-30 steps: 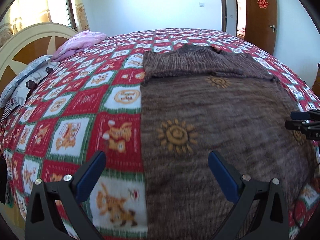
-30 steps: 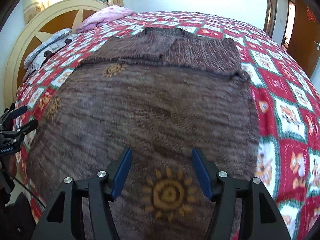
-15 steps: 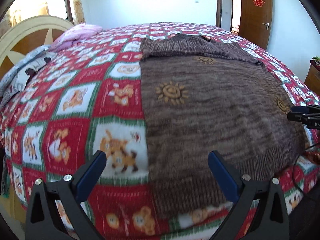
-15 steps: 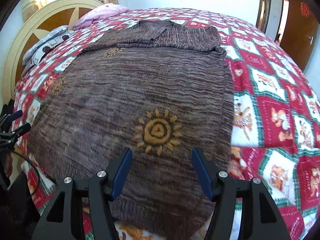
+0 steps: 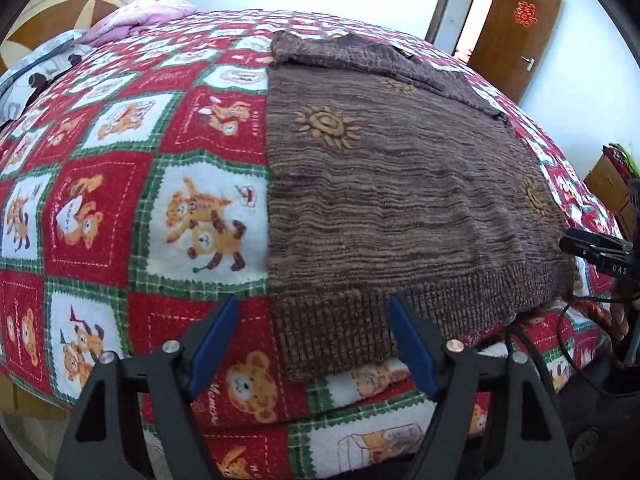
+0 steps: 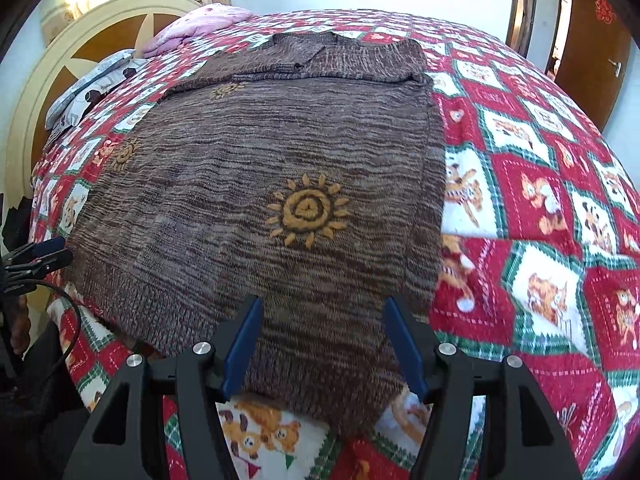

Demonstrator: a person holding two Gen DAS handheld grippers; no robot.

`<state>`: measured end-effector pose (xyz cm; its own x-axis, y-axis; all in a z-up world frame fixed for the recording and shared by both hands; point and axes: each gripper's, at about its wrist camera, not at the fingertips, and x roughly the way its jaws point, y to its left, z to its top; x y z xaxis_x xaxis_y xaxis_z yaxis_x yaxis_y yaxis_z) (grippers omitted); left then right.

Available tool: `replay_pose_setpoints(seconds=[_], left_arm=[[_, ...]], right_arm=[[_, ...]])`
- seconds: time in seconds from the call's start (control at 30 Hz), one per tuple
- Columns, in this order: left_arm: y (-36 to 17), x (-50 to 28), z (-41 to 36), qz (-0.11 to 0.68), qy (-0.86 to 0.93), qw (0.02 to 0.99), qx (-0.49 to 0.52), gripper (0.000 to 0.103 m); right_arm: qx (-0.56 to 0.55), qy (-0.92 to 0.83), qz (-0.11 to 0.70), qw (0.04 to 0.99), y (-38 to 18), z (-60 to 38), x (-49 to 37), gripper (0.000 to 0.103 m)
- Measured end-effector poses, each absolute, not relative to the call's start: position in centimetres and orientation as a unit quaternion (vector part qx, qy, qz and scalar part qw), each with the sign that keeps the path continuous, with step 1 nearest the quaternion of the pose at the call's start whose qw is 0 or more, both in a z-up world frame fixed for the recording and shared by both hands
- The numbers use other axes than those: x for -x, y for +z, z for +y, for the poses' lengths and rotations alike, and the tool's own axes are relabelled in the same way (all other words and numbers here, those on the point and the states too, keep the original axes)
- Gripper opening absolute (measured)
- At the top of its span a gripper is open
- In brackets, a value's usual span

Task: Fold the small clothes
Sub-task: 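Close the left tool on the ribbed hem while the right tool grasps it too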

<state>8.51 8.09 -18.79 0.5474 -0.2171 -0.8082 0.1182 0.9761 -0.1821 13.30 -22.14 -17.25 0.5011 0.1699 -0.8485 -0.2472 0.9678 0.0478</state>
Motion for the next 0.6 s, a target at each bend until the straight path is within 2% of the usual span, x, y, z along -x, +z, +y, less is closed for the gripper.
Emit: replay_pose_setpoints(seconds=[0.13,0.17,0.2,0.27,0.37,0.6], left_arm=[[-18.7,-8.3,7.4,0.463,-0.102,0.880,0.040,0.057],[-18.7,-8.2,7.4,0.461,-0.104,0.881,0.038,0.051],[-18.7,-8.1,7.3,0.460,-0.107,0.881,0.036,0.040],[-18.6,-8.1,7.2,0.460,-0.110,0.881,0.034,0.028],[-18.7,-8.2,7.5,0.459,-0.117,0.880,0.041,0.016],[-18.6,-8.1,7.2,0.455,-0.122,0.881,0.041,0.015]], right_arm=[[0.040,0.115,0.483,0.867,-16.9,-22.7,-12.9,0.064],[0.038,0.114,0.482,0.868,-16.7,-22.9,-12.8,0.064],[0.036,0.112,0.480,0.869,-16.5,-23.1,-12.6,0.064],[0.031,0.106,0.478,0.871,-16.2,-23.6,-12.3,0.064],[0.017,0.095,0.481,0.872,-15.9,-25.0,-11.6,0.064],[-0.035,0.089,0.504,0.858,-16.2,-27.8,-9.9,0.064]])
